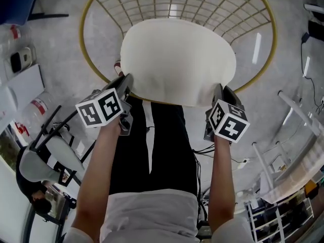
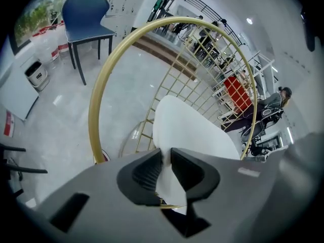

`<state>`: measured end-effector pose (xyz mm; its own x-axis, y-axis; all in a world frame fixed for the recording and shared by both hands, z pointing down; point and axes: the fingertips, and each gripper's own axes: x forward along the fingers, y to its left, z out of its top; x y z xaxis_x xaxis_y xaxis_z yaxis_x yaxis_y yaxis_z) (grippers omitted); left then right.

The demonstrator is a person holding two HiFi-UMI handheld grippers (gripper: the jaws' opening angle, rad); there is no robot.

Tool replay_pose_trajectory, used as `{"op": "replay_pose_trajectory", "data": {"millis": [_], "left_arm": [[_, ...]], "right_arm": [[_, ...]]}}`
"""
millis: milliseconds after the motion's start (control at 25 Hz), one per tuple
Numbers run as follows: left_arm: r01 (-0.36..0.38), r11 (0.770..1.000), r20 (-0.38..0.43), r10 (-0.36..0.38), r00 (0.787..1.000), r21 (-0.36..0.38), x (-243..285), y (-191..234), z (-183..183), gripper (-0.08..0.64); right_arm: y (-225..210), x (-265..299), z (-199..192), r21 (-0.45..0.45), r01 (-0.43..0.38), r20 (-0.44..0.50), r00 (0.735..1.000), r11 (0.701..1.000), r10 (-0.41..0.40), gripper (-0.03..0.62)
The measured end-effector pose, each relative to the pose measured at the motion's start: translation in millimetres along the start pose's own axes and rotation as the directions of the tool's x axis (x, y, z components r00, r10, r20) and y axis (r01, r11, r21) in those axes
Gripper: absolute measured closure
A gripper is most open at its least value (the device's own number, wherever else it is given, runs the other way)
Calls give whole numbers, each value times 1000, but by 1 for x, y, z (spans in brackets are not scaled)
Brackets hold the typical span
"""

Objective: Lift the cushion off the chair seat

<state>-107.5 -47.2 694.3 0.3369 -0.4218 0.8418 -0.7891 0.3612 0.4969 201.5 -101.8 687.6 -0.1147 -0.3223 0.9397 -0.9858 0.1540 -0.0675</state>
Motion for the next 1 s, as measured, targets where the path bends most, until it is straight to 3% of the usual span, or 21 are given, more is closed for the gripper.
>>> {"op": "replay_pose_trajectory", "data": {"millis": [1000], "left_arm": [[20,999,73,-17,997,-37,-89,-30,26,502]], "right_arm": [[28,-88,46,-51,-49,59,997,998,52,543]]}}
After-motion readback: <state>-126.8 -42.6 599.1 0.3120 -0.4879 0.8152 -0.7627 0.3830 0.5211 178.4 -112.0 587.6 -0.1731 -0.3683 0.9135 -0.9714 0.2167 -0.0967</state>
